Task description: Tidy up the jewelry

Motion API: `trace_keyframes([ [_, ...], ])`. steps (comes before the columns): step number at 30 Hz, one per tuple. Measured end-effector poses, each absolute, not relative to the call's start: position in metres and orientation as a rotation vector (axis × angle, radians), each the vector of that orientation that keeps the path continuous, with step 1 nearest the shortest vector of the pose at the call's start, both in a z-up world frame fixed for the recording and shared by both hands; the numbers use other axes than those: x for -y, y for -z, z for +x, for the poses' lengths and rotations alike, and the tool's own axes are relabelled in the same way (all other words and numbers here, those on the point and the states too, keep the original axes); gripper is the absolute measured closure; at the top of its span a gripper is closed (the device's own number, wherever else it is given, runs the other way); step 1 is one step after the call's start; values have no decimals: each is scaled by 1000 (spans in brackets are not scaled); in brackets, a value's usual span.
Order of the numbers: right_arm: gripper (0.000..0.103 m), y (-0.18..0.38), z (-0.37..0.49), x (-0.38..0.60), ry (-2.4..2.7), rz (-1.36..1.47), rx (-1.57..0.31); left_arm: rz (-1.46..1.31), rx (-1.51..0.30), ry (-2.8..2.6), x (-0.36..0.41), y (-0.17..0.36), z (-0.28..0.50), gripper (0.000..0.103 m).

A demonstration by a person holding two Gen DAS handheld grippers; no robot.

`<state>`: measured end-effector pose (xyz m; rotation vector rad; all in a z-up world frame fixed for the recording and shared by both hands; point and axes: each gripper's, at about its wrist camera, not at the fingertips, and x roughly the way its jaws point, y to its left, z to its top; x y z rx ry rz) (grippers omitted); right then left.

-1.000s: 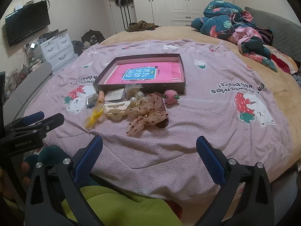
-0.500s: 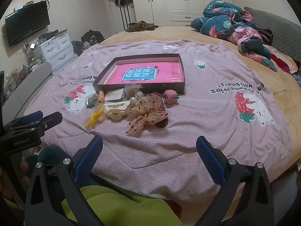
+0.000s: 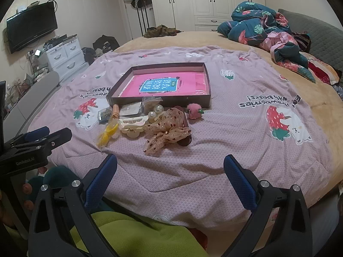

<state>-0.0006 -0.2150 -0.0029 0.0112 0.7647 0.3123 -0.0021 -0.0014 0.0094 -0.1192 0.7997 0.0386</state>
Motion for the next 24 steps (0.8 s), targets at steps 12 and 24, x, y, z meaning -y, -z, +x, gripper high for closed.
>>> trace_keyframes([
  [12,4,3,-1,214,-313,9,-764,-120,-799,-40,2,-8,-3,8],
  [24,4,4,10,202,-342,-21,-758,-146,-796,-71,-13,-8,-4,8],
])
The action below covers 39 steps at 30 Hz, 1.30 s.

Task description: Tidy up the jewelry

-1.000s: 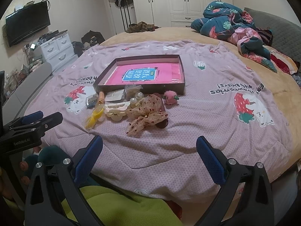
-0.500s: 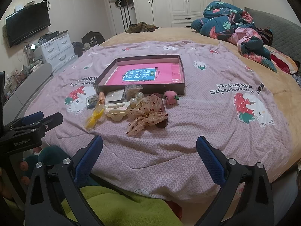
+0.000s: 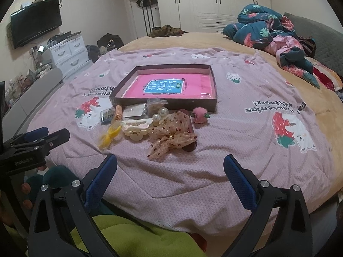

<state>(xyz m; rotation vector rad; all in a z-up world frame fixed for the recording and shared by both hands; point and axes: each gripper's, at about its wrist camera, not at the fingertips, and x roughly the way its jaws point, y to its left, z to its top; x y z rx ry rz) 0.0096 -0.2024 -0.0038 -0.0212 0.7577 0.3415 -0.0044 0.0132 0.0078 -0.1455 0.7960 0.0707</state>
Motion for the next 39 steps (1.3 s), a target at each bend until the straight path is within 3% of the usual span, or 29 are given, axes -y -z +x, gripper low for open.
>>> trace_keyframes([
  [39,4,46,104,161,-414,-114,-840,-100,-897,-1,-26,45,68,8],
])
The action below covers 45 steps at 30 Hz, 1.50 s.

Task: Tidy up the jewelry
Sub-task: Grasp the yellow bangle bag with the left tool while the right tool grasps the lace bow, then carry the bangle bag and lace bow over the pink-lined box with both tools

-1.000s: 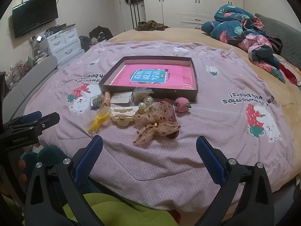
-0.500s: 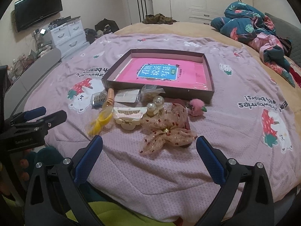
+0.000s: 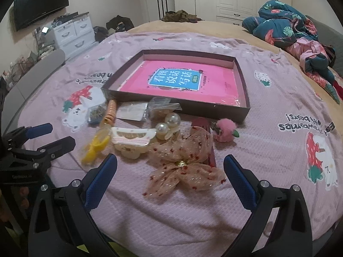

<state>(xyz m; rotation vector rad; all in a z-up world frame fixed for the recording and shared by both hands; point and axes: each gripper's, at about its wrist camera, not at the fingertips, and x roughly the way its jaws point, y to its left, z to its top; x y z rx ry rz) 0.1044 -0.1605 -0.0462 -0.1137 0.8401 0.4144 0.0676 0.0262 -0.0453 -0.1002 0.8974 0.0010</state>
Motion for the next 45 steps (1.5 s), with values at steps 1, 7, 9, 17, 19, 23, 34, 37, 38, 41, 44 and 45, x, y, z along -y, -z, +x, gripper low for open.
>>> trace_keyframes([
  [1,4,48,106,161,-412,-116,-842,-87,-905,5,-23,48,70,8],
  [7,4,60,117,169,-415,-121,-861,-73,-935,82,-16,65,81,10],
  [9,4,62,119,171,-415,-131,-861,-64,-948,88,-11,70,90,15],
  [17,5,73,124,173,-418,-149,-883,-114,-986,154,-15,82,94,58],
  [19,6,77,124,171,-422,-168,-885,-125,-979,163,-15,80,94,60],
  [23,26,84,126,164,-436,-193,-908,-128,-965,145,-19,77,90,65],
  [34,91,77,129,182,-449,-132,-879,-149,-919,113,-29,60,82,65],
  [37,101,73,129,191,-456,-103,-878,-153,-905,113,-29,54,82,65],
  [38,102,71,129,195,-454,-91,-872,-154,-903,115,-28,52,83,65],
  [41,102,67,126,203,-461,-74,-858,-147,-896,122,-25,47,84,65],
  [44,102,63,124,210,-467,-54,-849,-146,-889,135,-20,42,86,65],
  [45,102,62,124,212,-466,-49,-847,-142,-886,139,-18,41,87,65],
])
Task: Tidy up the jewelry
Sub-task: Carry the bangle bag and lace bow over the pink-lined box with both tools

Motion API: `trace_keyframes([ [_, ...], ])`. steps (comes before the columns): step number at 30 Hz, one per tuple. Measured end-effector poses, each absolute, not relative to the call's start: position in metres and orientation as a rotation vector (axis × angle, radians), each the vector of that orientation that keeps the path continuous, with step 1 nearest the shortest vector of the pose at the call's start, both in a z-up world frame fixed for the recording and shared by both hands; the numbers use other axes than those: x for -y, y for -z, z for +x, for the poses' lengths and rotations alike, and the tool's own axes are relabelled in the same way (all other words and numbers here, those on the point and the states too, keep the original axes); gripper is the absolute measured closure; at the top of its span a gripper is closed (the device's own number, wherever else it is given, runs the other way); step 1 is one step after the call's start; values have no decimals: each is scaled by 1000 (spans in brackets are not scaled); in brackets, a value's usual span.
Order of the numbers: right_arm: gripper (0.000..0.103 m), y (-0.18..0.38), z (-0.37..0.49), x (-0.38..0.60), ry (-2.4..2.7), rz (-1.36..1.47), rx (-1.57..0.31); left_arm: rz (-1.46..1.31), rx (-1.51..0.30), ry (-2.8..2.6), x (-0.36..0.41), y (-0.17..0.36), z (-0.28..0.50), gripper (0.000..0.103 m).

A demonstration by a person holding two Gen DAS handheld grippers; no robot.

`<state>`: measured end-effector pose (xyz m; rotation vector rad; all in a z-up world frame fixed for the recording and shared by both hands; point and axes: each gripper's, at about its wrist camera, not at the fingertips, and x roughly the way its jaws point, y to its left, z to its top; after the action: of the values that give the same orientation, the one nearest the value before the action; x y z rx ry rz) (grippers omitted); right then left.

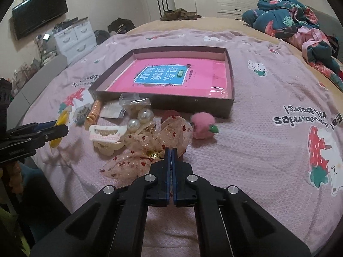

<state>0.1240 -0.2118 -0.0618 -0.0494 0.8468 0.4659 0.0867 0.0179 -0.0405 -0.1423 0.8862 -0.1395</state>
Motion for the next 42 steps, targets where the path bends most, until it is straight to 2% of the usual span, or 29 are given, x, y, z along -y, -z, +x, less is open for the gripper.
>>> trace_keyframes([
  [12,102,43,126,241,-442,3,-798,-115,-867,186,4,25,104,65],
  [24,102,12,153,265,-396,36,-736,-81,-838,195,13,3,153,65],
  [42,102,10,237,225,-420,40,-720,-135,-897,88,-32,27,231,65],
])
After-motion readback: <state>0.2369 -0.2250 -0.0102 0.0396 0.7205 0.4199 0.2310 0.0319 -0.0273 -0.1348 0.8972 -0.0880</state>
